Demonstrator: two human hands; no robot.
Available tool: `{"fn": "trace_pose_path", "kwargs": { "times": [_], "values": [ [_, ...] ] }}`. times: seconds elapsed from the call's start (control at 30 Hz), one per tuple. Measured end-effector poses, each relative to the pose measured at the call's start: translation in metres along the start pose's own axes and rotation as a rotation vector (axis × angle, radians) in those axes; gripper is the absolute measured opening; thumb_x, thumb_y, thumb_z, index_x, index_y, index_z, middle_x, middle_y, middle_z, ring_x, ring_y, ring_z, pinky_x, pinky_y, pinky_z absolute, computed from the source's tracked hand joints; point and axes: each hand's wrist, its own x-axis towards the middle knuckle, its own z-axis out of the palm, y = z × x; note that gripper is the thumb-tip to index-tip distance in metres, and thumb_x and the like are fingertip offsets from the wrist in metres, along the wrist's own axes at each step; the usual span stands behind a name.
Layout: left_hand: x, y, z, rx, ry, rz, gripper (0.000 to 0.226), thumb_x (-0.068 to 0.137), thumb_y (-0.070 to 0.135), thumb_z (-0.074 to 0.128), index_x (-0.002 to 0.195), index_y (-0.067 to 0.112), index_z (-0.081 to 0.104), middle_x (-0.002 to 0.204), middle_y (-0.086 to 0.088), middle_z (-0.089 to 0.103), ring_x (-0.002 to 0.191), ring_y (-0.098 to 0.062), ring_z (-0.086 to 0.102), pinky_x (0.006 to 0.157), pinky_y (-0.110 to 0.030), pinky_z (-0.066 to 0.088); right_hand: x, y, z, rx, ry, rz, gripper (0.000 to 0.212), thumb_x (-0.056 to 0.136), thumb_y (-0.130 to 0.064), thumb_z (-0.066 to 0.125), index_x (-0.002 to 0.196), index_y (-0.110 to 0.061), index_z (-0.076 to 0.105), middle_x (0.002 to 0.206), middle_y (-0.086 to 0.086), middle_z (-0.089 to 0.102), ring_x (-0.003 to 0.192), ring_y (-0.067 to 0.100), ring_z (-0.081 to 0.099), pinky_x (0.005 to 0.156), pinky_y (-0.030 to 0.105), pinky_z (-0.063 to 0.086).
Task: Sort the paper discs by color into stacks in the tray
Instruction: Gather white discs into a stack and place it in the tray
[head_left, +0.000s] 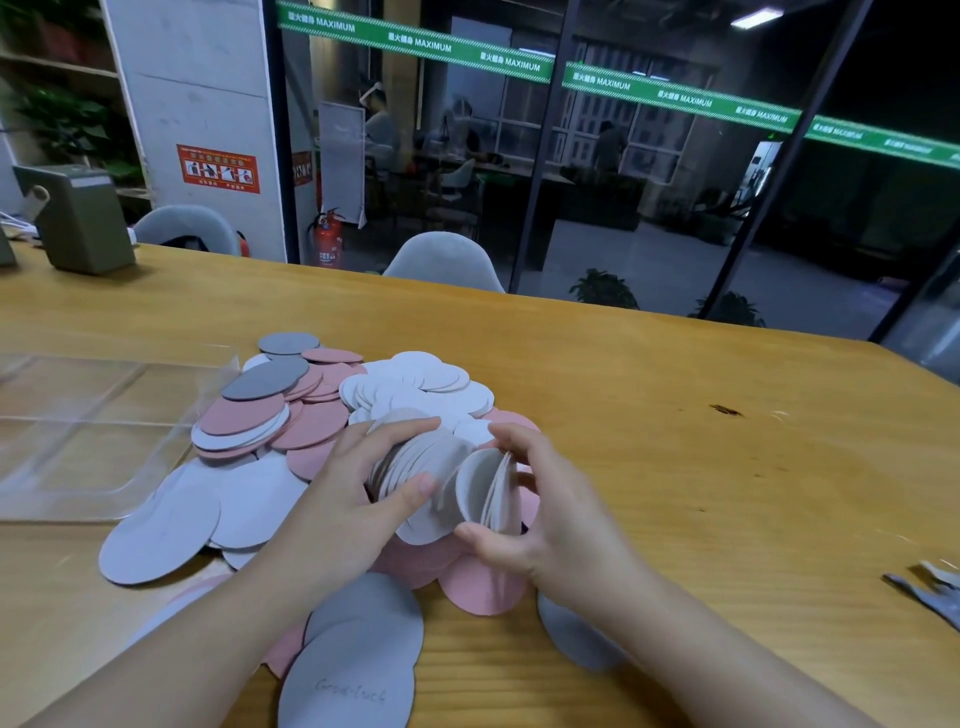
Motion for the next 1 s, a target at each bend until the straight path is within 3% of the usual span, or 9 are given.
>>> {"fn": "trace_pose_path", "kwargs": {
  "times": [0.07,0.2,0.3,0.47,0.63,0.73,0.8,0.9,1.0],
  "values": [
    [0.000,0.000,0.000,-0.008,-0.002,0.003,0.050,0.063,0.063,0.055,0.113,0.062,0.048,0.123,0.021,0.048,0.117,0.017,0.041,0.088,0.005,0.027,0.002,-0.003,0.005,-0.035,0.004,0.002,0.084,0.068,-0.036,0.079,0.138,-0.022,0.036,0.128,-0.020,0.042,0.122,-0.003,0.041,0.105,0.018,0.033],
    [0.001,-0.001,-0.001,-0.008,-0.027,-0.008,0.048,0.066,0.063,0.056,0.113,0.065,0.046,0.126,0.026,0.045,0.120,0.017,0.038,0.088,0.005,0.026,0.008,-0.006,0.016,-0.068,0.074,-0.026,0.088,0.061,-0.052,0.071,0.135,-0.017,0.039,0.118,-0.031,0.033,0.113,-0.009,0.037,0.093,0.002,0.028],
    [0.001,-0.001,-0.002,-0.023,-0.049,-0.014,0.043,0.073,0.056,0.060,0.112,0.068,0.046,0.126,0.028,0.044,0.121,0.019,0.036,0.089,0.003,0.028,0.010,-0.004,0.021,-0.064,0.096,-0.035,0.088,0.061,-0.047,0.076,0.135,-0.015,0.040,0.117,-0.022,0.036,0.110,-0.011,0.033,0.090,-0.003,0.023],
    [0.001,0.002,-0.001,-0.036,-0.086,-0.008,0.056,0.065,0.055,0.068,0.114,0.064,0.044,0.124,0.025,0.043,0.118,0.019,0.037,0.086,0.005,0.030,0.012,-0.002,0.024,-0.085,0.059,-0.026,0.088,0.067,-0.035,0.081,0.138,-0.017,0.033,0.123,-0.018,0.029,0.111,-0.014,0.025,0.087,-0.005,0.021],
    [0.001,0.003,0.000,-0.011,-0.068,0.008,0.062,0.055,0.058,0.066,0.114,0.063,0.047,0.122,0.024,0.044,0.117,0.015,0.042,0.087,0.002,0.033,0.014,-0.004,0.029,-0.146,0.066,-0.010,0.100,0.055,-0.065,0.057,0.140,-0.019,0.030,0.124,-0.022,0.027,0.118,-0.010,0.029,0.084,0.009,0.030],
    [0.000,0.004,0.000,0.020,-0.035,0.026,0.059,0.056,0.053,0.062,0.113,0.061,0.047,0.123,0.018,0.047,0.117,0.012,0.043,0.089,0.001,0.032,0.014,-0.004,0.027,-0.135,0.036,-0.020,0.103,0.059,-0.050,0.081,0.142,-0.020,0.027,0.127,-0.020,0.029,0.121,-0.006,0.031,0.084,0.007,0.030],
    [0.000,0.005,-0.002,0.035,-0.025,0.032,0.059,0.055,0.051,0.060,0.111,0.063,0.047,0.123,0.020,0.047,0.117,0.012,0.044,0.095,-0.006,0.035,0.014,-0.002,0.022,-0.079,0.001,0.000,0.103,0.063,-0.040,0.083,0.144,-0.022,0.022,0.133,-0.018,0.030,0.121,-0.010,0.029,0.090,0.003,0.028],
    [-0.001,0.008,-0.007,0.034,-0.089,0.035,0.066,0.055,0.046,0.062,0.116,0.063,0.044,0.126,0.024,0.046,0.118,0.007,0.046,0.100,-0.023,0.040,0.011,0.004,0.010,0.009,-0.110,0.075,0.104,0.069,-0.037,0.080,0.148,-0.026,0.012,0.148,-0.016,0.024,0.133,-0.009,0.020,0.108,0.019,0.028],
    [-0.004,0.013,-0.009,0.067,-0.215,0.042,0.075,0.058,0.045,0.059,0.124,0.068,0.030,0.131,0.030,0.038,0.122,0.010,0.041,0.098,-0.012,0.036,0.005,0.006,0.003,0.011,-0.246,0.122,0.097,0.075,-0.039,0.075,0.147,-0.030,0.010,0.143,-0.023,0.025,0.128,-0.013,0.023,0.101,0.007,0.024]
  ]
}}
